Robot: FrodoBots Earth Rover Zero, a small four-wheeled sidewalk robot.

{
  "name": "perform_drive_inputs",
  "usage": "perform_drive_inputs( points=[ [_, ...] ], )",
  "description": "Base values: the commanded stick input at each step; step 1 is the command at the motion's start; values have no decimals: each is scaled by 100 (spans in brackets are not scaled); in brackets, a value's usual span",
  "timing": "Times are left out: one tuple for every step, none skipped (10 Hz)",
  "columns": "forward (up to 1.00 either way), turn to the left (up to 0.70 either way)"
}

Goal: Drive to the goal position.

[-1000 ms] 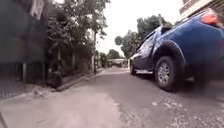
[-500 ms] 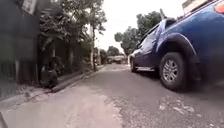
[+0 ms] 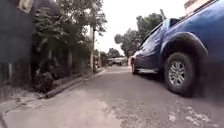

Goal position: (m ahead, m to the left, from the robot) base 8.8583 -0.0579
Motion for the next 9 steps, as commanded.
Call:
perform_drive_inputs(
  points=[
    [50, 0],
    [50, 0],
    [50, 0],
    [50, 0],
    [50, 0],
    [50, 0],
    [50, 0],
    [50, 0],
    [50, 0]
  ],
)
